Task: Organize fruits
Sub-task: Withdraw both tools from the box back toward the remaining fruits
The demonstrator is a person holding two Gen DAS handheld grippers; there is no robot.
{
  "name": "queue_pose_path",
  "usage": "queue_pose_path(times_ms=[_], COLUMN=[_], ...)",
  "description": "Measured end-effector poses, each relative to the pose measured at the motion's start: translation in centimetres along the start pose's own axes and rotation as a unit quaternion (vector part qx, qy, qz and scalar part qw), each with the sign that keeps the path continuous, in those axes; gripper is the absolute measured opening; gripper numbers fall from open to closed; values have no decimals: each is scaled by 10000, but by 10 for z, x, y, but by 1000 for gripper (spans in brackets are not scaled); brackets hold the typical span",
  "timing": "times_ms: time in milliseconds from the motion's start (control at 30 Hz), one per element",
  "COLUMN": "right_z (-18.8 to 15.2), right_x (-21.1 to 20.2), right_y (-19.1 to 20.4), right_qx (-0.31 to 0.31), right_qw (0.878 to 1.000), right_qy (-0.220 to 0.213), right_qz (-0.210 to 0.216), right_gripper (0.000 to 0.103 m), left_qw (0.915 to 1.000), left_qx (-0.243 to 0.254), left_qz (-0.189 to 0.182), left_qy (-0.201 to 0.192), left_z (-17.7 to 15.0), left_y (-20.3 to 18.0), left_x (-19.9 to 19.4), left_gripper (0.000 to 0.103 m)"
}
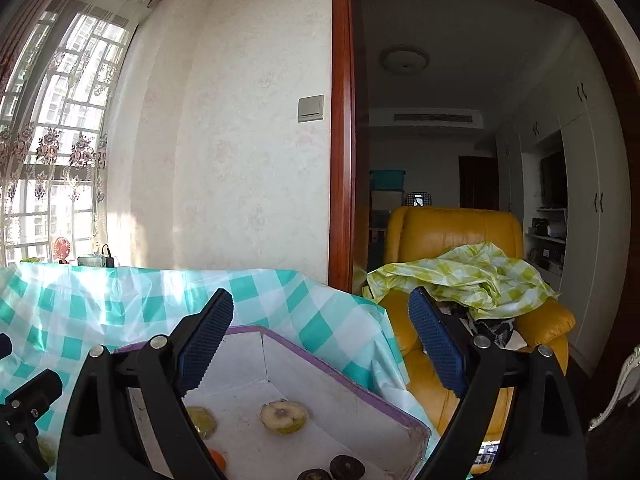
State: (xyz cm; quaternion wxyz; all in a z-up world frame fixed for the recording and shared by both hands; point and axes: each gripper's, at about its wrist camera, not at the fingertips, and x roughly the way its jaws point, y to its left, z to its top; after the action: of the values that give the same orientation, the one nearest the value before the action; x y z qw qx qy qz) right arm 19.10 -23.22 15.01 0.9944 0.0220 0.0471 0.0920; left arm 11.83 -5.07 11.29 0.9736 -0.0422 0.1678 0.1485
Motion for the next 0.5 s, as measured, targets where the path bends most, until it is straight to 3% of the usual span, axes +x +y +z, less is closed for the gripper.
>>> queue_pose_path(times_ms=[233,333,500], right_z=[-30,-47,-68], right_x=[-72,-96,-124], right_y=[10,29,68], right_qx=[812,582,228], right_qw=[9958,9963,9902], right_qy=[-312,-449,-246], right_qz=[274,449,1359], right_gripper=[87,87,87], left_qw=[9997,9988,9942], left_qx=[-128,-292,-759], left_qz=[180,369,735], left_qy=[65,121,193], left_z=[-32,-44,-55], left_y=[32,57,107], left_x=[-18,-22,-27], left_gripper=[99,99,99])
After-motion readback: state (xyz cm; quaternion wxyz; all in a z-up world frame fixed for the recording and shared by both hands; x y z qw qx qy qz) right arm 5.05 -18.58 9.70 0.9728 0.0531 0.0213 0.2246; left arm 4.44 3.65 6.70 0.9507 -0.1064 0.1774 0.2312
